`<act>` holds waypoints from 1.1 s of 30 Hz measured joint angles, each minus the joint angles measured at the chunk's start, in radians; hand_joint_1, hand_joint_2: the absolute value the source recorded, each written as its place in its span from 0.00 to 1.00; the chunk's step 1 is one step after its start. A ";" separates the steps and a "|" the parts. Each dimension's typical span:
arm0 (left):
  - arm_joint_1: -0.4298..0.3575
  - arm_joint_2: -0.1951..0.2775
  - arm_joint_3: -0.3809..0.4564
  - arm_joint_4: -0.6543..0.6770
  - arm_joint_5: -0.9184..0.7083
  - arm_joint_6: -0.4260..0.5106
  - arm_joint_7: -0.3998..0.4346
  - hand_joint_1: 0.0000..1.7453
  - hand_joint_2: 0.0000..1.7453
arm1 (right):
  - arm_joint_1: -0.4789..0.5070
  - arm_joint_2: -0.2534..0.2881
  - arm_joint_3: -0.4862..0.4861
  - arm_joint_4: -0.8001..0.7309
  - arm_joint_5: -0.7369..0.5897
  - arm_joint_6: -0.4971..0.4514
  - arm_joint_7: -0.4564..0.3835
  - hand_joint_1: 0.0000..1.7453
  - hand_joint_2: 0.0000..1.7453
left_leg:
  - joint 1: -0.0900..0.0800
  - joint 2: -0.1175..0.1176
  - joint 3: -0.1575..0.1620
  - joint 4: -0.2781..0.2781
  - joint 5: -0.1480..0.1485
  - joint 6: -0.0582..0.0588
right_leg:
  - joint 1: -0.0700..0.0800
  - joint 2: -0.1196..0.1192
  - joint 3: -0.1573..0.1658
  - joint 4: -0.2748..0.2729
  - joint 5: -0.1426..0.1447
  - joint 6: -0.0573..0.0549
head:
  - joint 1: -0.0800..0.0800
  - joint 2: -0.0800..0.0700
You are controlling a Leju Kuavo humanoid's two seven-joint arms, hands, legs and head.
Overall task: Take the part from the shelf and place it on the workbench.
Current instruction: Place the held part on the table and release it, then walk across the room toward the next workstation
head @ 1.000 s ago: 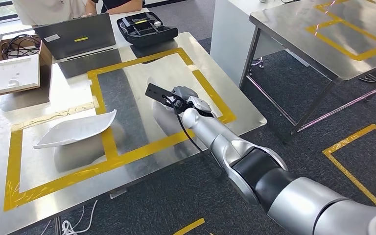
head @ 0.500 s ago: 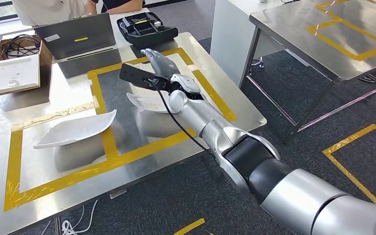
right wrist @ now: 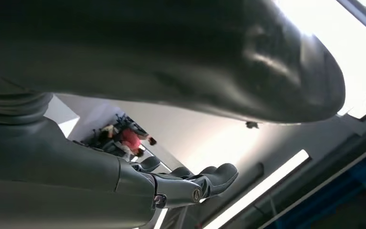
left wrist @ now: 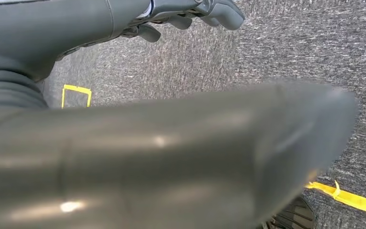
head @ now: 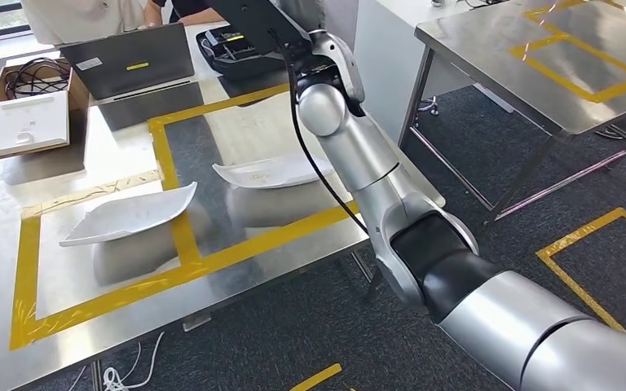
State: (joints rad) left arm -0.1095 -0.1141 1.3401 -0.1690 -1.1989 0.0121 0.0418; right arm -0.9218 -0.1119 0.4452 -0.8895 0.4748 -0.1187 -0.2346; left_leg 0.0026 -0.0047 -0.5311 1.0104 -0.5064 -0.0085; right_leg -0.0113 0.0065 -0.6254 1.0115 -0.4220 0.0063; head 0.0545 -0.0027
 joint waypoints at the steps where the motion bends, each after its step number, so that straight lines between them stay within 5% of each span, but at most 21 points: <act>1: 0.000 0.000 0.000 0.000 -0.002 0.000 0.001 0.00 0.00 | 0.009 -0.009 -0.001 -0.036 -0.003 -0.001 0.003 0.00 0.00 | -0.001 0.000 -0.001 0.001 -0.001 0.002 | -0.001 0.000 0.001 -0.001 0.000 0.003 | 0.000 0.000; 5: -0.001 -0.002 0.000 0.000 -0.005 0.000 0.000 0.00 0.00 | 0.033 -0.036 -0.005 -0.136 -0.009 -0.004 0.010 0.00 0.00 | 0.005 0.004 0.011 -0.016 0.009 0.018 | -0.002 0.000 0.001 0.010 -0.009 0.018 | 0.001 0.000; 9: -0.001 -0.004 0.000 0.001 -0.006 0.000 0.000 0.00 0.00 | 0.051 -0.058 -0.006 -0.177 -0.009 -0.004 0.010 0.00 0.00 | 0.012 0.011 0.019 -0.024 0.015 0.024 | -0.008 -0.002 -0.109 0.236 -0.115 0.037 | 0.003 0.000; 10: -0.001 -0.004 0.000 0.001 -0.006 0.000 0.000 0.00 0.00 | 0.058 -0.061 -0.006 -0.182 -0.009 -0.004 0.010 0.00 0.00 | 0.013 0.012 0.019 -0.022 0.014 0.022 | -0.011 -0.002 -0.131 0.274 -0.121 0.041 | 0.003 0.000; 12: -0.001 -0.005 0.000 0.001 -0.007 0.000 0.000 0.00 0.00 | 0.067 -0.066 -0.006 -0.191 -0.009 -0.004 0.012 0.00 0.00 | 0.019 0.012 0.019 -0.014 0.009 0.015 | -0.017 -0.003 -0.112 0.230 -0.076 0.047 | 0.003 0.000; 14: -0.002 -0.005 0.000 0.001 -0.010 0.000 0.000 0.00 0.00 | 0.069 -0.070 -0.006 -0.199 -0.007 -0.005 0.013 0.00 0.00 | 0.024 0.011 0.016 0.000 -0.003 0.002 | -0.021 -0.006 -0.041 0.097 -0.019 0.053 | 0.003 0.000; 16: -0.002 -0.004 0.000 0.000 -0.012 0.000 0.001 0.00 0.00 | 0.076 -0.075 -0.006 -0.204 -0.004 -0.006 0.016 0.00 0.00 | 0.023 0.008 0.010 0.011 -0.012 -0.012 | -0.018 -0.003 -0.006 0.032 -0.006 0.041 | 0.004 0.000; 20: -0.003 -0.006 0.000 0.001 -0.015 -0.002 0.003 0.00 0.00 | 0.089 -0.075 -0.005 -0.215 0.005 -0.008 0.023 0.00 0.00 | 0.022 0.006 0.000 0.028 -0.028 -0.034 | -0.017 0.000 -0.014 0.034 -0.013 0.000 | 0.003 0.000; 24: -0.004 -0.006 0.000 0.001 -0.021 -0.002 0.004 0.00 0.00 | 0.097 -0.067 -0.005 -0.219 0.016 -0.009 0.030 0.00 0.00 | 0.020 0.006 -0.086 0.234 -0.151 -0.037 | -0.011 -0.002 -0.027 0.031 -0.002 -0.023 | 0.002 0.000; 26: -0.005 -0.005 0.000 0.001 -0.023 -0.002 0.006 0.00 0.00 | 0.103 -0.063 -0.005 -0.219 0.022 -0.008 0.031 0.00 0.00 | 0.017 0.006 -0.106 0.292 -0.163 -0.032 | -0.005 -0.002 -0.038 0.031 0.007 -0.027 | 0.002 0.000; 30: -0.009 -0.004 0.000 0.001 -0.023 -0.002 0.009 0.00 0.00 | 0.105 -0.061 -0.005 -0.219 0.030 -0.004 0.031 0.00 0.00 | 0.004 0.005 0.017 0.077 -0.067 -0.003 | 0.003 -0.001 -0.053 0.031 0.027 -0.024 | 0.002 0.000; 33: -0.012 -0.003 0.000 0.001 -0.024 -0.002 0.010 0.00 0.00 | 0.105 -0.061 -0.005 -0.219 0.034 -0.002 0.028 0.00 0.00 | -0.005 0.006 0.039 0.021 -0.049 0.001 | 0.003 -0.003 -0.055 0.026 0.044 -0.010 | 0.003 0.000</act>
State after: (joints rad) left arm -0.1219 -0.1174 1.3402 -0.1677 -1.2231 0.0105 0.0513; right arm -0.8166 -0.1728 0.4406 -1.1083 0.5092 -0.1212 -0.2063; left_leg -0.0025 0.0015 -0.4918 1.0317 -0.5552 -0.0076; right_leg -0.0085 0.0039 -0.6808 1.0378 -0.3784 -0.0034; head 0.0577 -0.0027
